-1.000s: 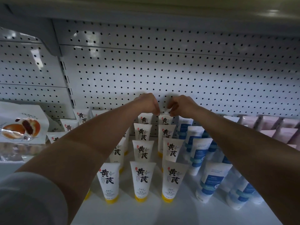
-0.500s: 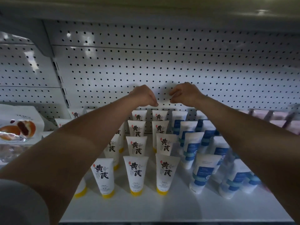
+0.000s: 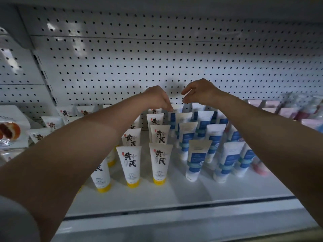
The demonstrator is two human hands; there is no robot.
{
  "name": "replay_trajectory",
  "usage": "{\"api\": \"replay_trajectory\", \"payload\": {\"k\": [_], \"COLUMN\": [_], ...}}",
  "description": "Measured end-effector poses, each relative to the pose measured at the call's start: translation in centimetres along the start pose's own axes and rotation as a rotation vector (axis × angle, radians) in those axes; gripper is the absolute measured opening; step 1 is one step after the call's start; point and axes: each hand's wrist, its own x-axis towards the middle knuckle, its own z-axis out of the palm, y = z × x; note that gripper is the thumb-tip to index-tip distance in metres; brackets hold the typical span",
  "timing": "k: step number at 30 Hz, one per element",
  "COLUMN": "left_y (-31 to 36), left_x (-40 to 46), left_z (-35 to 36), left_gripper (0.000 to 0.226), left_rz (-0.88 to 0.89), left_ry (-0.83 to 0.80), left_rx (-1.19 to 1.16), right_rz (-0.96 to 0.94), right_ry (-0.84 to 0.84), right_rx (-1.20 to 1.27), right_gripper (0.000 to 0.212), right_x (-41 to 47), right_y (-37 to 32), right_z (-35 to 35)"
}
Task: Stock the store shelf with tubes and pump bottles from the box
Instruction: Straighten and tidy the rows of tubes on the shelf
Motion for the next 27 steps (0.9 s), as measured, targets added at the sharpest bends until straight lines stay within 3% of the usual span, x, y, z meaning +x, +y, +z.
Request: {"api": "replay_trajectory", "payload": {"k": [7, 16, 21, 27], "left_y": [0.8, 2.3, 2.1, 1.0], "left_x": [-0.4, -2.9, -5.1, -8.0], "left_z": [1.2, 1.1, 0.4, -1.2], "left_gripper": [0.026, 0.036, 0.022, 0.023], "left_rz": [0.003, -0.037, -0.037, -0.090], "left_ry": [-0.044, 0.142, 0.185, 0.163], "left_rx": [-0.017, -0.143, -0.181, -0.037], "right_rz": [0.037, 0.033, 0.008, 0.000], "right_ry": [0.035, 0.117, 0.136, 0.067], "right_rx": [0.009, 0.062, 0.115, 0.209], "right_gripper": [0.032, 0.026, 0.026, 0.024], "right_x": [-1.4, -4.0, -6.6, -8.5], "right_y": [1.5, 0.9, -0.8, -3.4], "right_z": [-0.6, -0.9, -1.1, 0.7]}}
